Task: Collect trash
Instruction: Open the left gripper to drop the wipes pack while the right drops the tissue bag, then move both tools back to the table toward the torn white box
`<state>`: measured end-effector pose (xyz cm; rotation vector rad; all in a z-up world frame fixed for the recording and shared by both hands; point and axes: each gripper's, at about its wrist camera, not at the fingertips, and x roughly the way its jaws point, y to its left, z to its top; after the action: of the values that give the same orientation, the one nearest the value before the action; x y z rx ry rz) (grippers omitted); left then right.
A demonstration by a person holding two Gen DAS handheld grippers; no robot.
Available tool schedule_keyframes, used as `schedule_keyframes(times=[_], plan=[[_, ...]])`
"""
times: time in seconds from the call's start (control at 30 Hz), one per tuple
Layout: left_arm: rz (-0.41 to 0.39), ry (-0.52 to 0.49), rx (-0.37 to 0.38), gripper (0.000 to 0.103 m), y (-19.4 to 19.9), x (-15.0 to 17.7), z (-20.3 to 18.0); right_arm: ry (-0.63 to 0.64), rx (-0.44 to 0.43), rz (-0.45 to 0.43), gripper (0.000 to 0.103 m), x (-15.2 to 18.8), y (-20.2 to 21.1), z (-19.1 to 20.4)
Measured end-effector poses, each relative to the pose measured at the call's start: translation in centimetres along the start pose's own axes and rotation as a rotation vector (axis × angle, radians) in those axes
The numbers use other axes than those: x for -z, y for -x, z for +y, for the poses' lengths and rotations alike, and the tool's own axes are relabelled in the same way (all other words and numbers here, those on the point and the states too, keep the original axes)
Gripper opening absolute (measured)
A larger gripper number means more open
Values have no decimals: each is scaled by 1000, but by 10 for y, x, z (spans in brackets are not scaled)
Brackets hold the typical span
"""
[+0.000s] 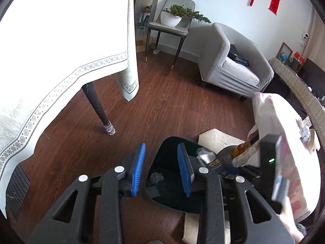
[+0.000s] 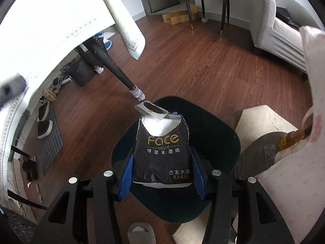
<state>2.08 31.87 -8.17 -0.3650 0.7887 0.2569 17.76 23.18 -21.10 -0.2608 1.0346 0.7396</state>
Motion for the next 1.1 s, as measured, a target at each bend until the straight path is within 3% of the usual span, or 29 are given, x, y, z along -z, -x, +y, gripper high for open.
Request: schedule_keyframes(times=[0.23,0.33,0.53,0.83,1.1], plan=[[-49,2,34,33,25,-12,-16,2,-2,48,54,11,-31,-5],[-75,16,52,32,36,-17,-20,12,5,58,73,17,-39,-3],[-124,-1,48,32,54,-25,-32,75,1,37,73,21,-25,9],[-184,-20,46,33,73,-37,-52,151,-35,-90,73,18,59,21],[-224,-49,92,38,82,-46,-87,190,-37,-222,73,24,142,10]])
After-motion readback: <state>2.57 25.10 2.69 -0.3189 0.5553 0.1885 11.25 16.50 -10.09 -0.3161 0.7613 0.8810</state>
